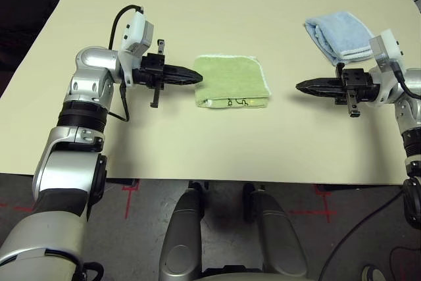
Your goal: Fold the towel and set it aside.
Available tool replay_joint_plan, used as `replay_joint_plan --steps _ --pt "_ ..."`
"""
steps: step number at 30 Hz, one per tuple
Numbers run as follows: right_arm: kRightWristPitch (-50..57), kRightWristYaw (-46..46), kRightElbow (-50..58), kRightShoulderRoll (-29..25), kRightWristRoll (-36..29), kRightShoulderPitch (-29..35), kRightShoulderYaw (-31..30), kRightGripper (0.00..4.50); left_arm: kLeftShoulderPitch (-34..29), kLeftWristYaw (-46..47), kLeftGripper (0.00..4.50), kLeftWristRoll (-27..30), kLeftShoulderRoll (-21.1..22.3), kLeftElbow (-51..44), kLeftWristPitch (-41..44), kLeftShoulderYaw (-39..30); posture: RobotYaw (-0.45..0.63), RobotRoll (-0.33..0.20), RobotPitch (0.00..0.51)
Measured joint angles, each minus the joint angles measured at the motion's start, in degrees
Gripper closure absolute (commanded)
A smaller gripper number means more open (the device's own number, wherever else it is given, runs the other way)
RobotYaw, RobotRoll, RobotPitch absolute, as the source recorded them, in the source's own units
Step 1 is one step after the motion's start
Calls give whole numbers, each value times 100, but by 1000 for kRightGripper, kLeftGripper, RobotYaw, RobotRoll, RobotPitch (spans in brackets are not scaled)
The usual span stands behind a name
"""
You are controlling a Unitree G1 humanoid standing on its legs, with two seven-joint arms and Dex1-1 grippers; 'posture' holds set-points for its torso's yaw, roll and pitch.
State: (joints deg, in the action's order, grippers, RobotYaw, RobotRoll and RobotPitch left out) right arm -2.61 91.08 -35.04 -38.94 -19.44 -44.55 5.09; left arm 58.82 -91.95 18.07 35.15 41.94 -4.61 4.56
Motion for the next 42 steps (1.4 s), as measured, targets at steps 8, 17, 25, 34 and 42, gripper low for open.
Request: replay_joint_plan --steps 8,17,25,34,42 --pt "148 -146 161 -2 -37 125 4 41 -169 0 42 3 159 61 -79 -3 84 0 265" --pt "797 -283 587 -100 -267 286 18 41 92 478 42 11 124 299 1017 -119 80 0 268" --pt "829 -296 671 -199 -323 353 21 41 759 1516 42 -148 191 855 4396 -225 70 0 267" --pt "836 -380 864 -289 -394 506 48 41 1276 1806 42 -264 190 1545 6338 -128 62 0 267" --pt "836 -394 882 -298 -397 506 48 41 1430 1772 42 -263 32 1787 6949 -121 52 0 267"
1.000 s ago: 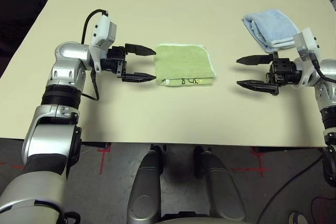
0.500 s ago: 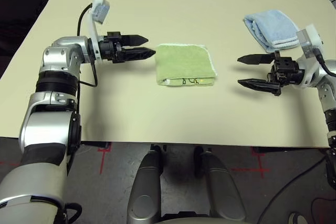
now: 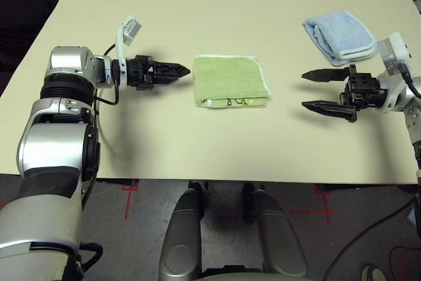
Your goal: Fold the towel and set it aside.
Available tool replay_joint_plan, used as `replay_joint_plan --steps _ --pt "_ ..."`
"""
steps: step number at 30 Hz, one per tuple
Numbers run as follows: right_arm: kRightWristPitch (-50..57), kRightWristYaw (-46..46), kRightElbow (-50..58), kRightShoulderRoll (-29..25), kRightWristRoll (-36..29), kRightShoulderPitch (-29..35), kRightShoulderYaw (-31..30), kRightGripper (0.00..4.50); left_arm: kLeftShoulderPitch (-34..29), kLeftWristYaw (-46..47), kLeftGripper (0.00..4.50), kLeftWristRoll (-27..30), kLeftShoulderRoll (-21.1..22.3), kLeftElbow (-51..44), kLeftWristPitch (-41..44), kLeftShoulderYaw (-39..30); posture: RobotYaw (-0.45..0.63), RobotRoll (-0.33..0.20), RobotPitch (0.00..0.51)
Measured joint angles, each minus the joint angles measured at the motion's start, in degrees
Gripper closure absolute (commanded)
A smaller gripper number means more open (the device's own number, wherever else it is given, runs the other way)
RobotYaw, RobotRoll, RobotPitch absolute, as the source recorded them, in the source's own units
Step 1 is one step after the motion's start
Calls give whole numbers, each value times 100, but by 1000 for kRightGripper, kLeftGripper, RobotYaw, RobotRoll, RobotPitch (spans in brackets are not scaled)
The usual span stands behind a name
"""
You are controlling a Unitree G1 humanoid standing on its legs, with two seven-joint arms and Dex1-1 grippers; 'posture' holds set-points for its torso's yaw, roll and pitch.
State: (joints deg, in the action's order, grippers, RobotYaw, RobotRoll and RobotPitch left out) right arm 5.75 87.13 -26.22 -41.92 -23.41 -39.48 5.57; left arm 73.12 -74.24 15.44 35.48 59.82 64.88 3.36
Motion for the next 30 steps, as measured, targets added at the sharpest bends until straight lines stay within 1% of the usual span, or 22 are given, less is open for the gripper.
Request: replay_joint_plan --steps 3,11,17,21,28,30 --pt "0 -16 44 -2 -6 2 0 41 43 47 42 16 -173 43 85 -37 50 0 268" --pt "25 -102 154 -36 -59 74 1 41 89 450 42 113 -568 216 168 -476 48 0 273" --pt "28 -143 155 -44 -61 130 3 41 183 813 42 115 -867 360 -81 -678 47 0 276" --pt "28 -170 160 -44 -62 132 3 41 236 899 42 80 -1007 405 -215 -674 43 0 277" --pt "26 -188 162 -48 -62 183 4 41 255 851 42 -10 -1047 405 -275 -556 40 0 277" --pt "22 -191 162 -48 -62 182 4 0 259 848 395 -17 -1053 406 -278 -547 42 0 278"
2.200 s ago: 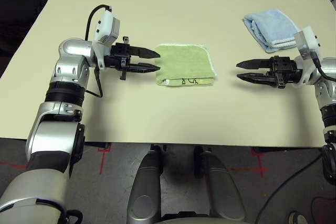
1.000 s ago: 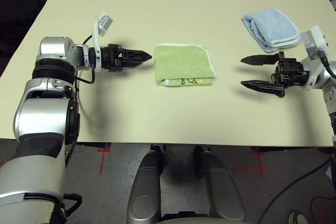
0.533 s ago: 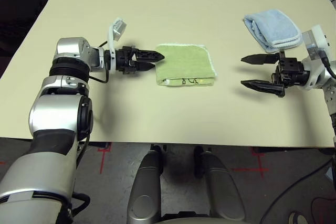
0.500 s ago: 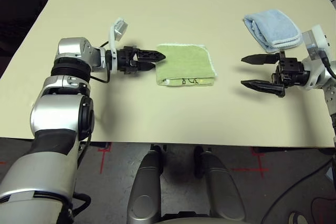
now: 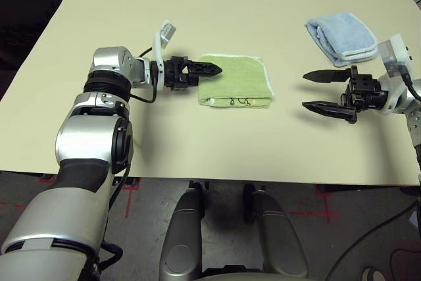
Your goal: Fold the towel and set it aside.
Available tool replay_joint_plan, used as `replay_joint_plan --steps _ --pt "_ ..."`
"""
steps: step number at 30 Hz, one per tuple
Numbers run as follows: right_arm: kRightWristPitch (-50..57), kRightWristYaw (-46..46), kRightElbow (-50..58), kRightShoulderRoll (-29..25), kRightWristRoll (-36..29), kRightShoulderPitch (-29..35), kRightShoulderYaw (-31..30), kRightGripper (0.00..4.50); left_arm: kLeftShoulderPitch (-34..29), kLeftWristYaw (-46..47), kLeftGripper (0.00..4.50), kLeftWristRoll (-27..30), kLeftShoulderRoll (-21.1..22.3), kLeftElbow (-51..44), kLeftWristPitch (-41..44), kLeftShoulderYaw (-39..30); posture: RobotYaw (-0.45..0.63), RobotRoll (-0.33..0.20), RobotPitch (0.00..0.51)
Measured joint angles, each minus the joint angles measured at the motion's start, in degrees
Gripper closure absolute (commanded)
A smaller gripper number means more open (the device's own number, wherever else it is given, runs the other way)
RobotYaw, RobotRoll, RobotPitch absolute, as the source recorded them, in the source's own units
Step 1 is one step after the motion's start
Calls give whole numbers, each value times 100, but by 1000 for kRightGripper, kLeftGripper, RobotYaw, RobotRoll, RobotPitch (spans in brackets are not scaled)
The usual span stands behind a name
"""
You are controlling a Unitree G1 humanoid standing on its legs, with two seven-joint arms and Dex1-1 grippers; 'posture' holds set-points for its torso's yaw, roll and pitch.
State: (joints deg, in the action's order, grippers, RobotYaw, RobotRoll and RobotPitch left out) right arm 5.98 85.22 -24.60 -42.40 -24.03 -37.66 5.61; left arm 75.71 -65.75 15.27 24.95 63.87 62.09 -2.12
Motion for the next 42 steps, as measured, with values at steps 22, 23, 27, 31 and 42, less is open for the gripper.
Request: replay_joint_plan --steps 22,23,27,31,42 --pt "-140 -36 -28 1 15 -28 0 0 34 461 4471 179 -245 223 142 -641 45 0 275" --pt "-140 -50 -28 1 15 -28 0 0 49 486 4471 199 -244 222 142 -692 45 0 274" --pt "-154 -101 -28 1 15 -27 0 0 165 507 4471 269 -175 216 113 -816 43 0 273" --pt "-174 -113 -28 1 14 -14 0 0 235 598 4471 300 63 202 -192 -1011 49 0 273" --pt "-199 -179 -29 7 15 -32 0 0 480 2466 4471 872 433 647 -2478 -2603 67 0 268"
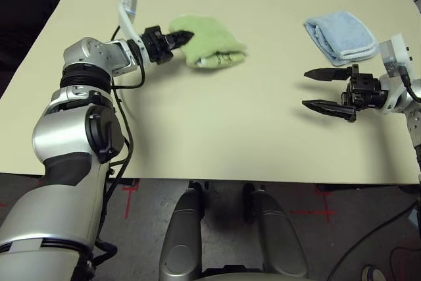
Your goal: Fold the towel and set it aside.
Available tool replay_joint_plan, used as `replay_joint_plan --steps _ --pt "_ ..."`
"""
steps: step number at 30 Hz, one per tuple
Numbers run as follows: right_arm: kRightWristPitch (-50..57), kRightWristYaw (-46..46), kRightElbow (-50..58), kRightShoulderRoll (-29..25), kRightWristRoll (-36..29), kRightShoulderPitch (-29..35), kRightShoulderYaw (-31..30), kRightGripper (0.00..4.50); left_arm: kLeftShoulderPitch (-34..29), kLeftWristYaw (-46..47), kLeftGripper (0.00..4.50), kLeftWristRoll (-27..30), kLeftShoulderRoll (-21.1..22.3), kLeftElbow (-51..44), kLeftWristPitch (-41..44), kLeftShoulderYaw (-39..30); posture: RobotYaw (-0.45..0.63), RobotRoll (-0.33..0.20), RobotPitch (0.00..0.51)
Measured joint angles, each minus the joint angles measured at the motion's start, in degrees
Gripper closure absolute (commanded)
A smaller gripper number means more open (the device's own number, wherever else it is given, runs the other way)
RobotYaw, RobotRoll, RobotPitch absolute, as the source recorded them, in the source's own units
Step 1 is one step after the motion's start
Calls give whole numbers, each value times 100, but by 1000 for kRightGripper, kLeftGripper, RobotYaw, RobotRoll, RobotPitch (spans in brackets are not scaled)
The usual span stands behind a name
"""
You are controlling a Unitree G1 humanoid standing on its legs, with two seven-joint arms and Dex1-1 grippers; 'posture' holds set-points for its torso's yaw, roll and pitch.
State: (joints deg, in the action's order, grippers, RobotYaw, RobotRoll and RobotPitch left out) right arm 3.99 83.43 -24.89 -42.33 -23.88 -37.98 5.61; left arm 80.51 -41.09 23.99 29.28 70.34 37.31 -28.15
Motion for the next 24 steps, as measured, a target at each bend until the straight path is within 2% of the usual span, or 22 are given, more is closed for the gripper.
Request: replay_joint_plan --steps 3,9,17,24 --pt "-18 -55 -16 0 1 -26 0 0 16 564 4471 121 91 34 -797 -308 72 0 266" --pt "-19 -237 -53 40 -1 -102 0 0 -77 1336 4471 127 279 57 -1866 -482 84 0 266" --pt "-25 -275 -180 134 1 -215 0 0 -471 1824 4471 190 375 151 -2708 -760 84 0 271" --pt "-30 -347 -190 164 1 -257 0 0 -652 2159 4471 421 362 223 -2940 -1025 85 0 273"
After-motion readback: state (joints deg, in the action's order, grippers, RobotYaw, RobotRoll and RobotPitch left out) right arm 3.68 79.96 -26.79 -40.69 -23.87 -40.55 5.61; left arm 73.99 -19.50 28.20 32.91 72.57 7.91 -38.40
